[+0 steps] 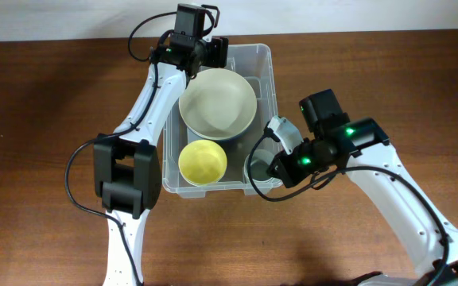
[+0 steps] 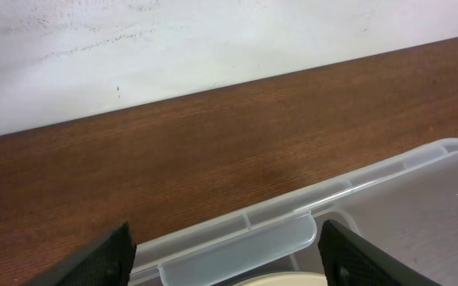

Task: Pack container

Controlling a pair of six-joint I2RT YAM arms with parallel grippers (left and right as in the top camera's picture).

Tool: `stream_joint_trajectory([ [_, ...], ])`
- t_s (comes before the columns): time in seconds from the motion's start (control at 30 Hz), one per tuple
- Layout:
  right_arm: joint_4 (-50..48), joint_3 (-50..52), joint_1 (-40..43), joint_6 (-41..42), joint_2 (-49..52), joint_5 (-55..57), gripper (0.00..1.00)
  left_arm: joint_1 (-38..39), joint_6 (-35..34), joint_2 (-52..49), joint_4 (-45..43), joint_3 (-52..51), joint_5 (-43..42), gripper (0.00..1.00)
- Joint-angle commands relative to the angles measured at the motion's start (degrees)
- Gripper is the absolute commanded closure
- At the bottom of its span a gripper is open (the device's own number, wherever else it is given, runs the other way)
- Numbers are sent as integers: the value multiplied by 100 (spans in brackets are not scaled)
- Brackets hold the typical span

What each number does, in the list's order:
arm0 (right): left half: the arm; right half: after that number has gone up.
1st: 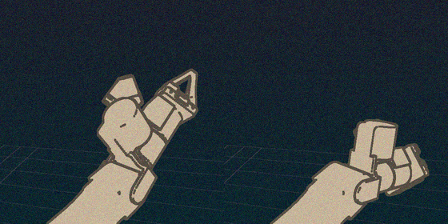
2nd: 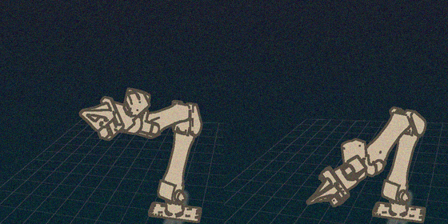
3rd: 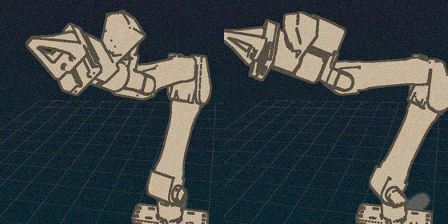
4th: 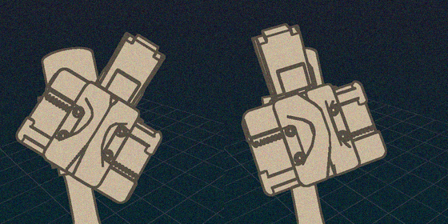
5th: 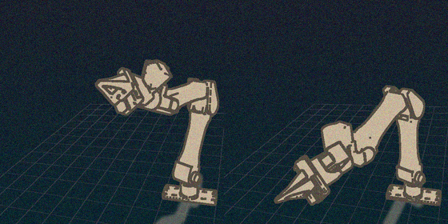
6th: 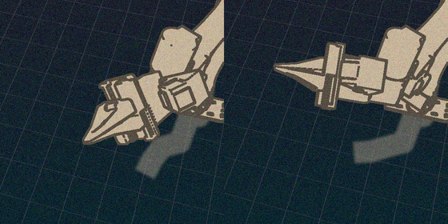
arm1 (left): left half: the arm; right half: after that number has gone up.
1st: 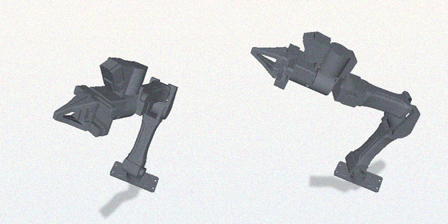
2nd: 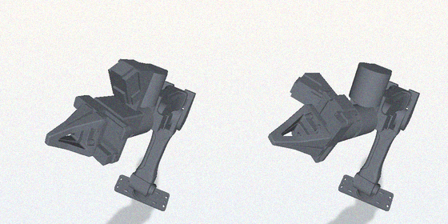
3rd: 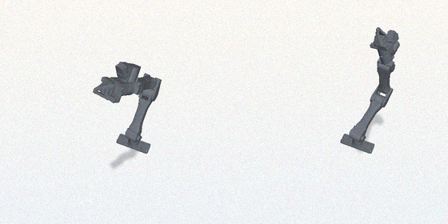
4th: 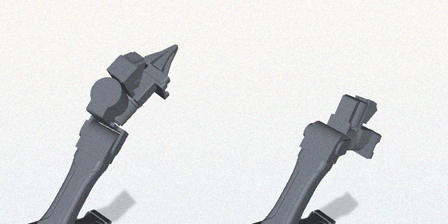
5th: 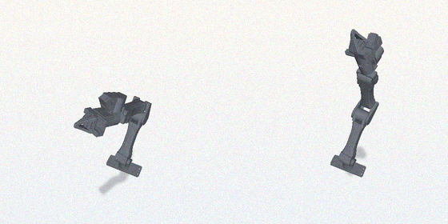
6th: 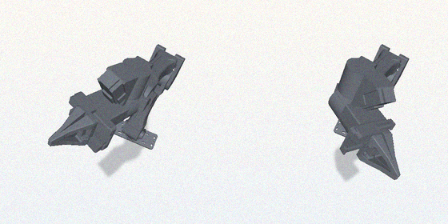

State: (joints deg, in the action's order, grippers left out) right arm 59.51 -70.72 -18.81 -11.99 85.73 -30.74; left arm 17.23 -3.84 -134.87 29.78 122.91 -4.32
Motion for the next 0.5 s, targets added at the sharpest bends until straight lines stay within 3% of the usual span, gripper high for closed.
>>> stream_joint_trajectory([
  [0.0,-39,-118,-37,4,201,-33,96,72,-61,-125,264,-162,-299,24],
  [0.47,-17,-118,-251,24,584,-2,96,72,-61,-125,413,-162,-302,24],
])
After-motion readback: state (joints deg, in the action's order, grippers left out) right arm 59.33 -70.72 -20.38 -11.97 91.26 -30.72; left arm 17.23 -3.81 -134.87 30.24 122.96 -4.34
